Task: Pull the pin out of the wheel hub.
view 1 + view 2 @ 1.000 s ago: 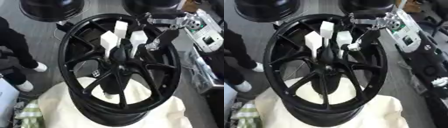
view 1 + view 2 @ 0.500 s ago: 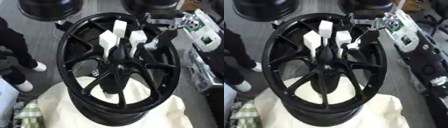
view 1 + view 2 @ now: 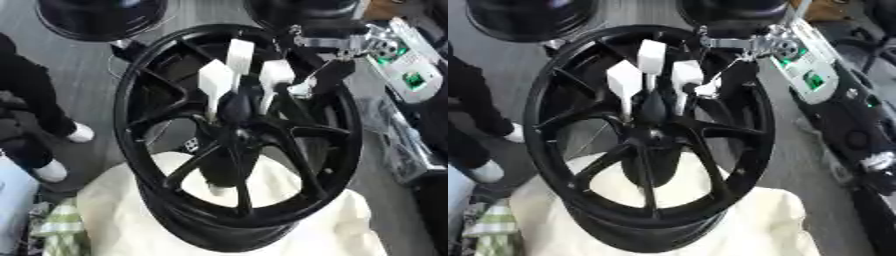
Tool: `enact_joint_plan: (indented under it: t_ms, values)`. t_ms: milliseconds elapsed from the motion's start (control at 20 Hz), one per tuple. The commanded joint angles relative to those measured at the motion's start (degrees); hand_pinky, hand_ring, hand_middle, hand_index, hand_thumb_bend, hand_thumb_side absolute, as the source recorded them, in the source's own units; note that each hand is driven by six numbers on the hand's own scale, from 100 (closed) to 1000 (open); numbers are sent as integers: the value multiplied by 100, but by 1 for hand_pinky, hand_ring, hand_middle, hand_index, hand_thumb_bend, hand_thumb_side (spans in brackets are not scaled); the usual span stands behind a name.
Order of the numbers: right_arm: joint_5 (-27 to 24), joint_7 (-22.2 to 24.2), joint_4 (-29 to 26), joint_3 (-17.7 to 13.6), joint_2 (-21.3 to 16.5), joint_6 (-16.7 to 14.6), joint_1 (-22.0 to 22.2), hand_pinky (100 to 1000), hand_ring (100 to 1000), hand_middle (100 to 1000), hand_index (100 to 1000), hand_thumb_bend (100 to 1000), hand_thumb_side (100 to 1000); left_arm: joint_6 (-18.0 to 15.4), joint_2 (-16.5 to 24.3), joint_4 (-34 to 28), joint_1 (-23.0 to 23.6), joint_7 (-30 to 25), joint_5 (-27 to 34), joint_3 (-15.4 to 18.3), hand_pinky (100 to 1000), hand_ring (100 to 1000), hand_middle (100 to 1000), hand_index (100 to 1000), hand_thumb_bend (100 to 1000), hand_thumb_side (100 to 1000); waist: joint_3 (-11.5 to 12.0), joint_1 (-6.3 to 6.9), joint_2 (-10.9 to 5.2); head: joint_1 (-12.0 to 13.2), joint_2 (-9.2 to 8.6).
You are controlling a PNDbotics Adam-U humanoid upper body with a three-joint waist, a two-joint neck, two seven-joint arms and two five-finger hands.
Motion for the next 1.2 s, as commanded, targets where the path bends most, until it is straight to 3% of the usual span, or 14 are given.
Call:
enact_joint_plan:
  t_ms: [50, 450, 650, 800, 1200]
  values:
    - [-52, -34, -3, -27, -190, -4, -92, 775, 748, 701, 765, 228, 464, -8, 155, -67, -66, -12, -1, 5, 725, 710, 632, 821, 244, 981, 9, 32, -50, -28, -8]
    - [-172, -28, 27, -15, -182, -26, -92, 743, 709, 640, 731, 214, 379, 0, 146, -68, -71, -6, 11, 5, 725, 708, 631, 821, 245, 982, 28, 29, -44, -59, -8]
    - [-292, -71, 39, -28, -193, 21, -89, 700, 639, 568, 673, 161, 327, 5, 143, -67, -68, -2, 14, 2, 726, 708, 631, 821, 246, 982, 29, 28, -54, -80, -8]
    - [-461, -125, 19, -50, -217, 135, -95, 663, 600, 515, 613, 100, 279, 11, 137, -67, -68, -4, 11, -3, 726, 708, 631, 821, 246, 982, 25, 26, -67, -88, -8]
    - [-1101, -147, -139, -125, -445, 581, -194, 616, 538, 439, 519, 100, 238, 31, 131, -61, -57, -10, -1, -18, 726, 706, 630, 821, 248, 983, 28, 6, -105, -119, -8]
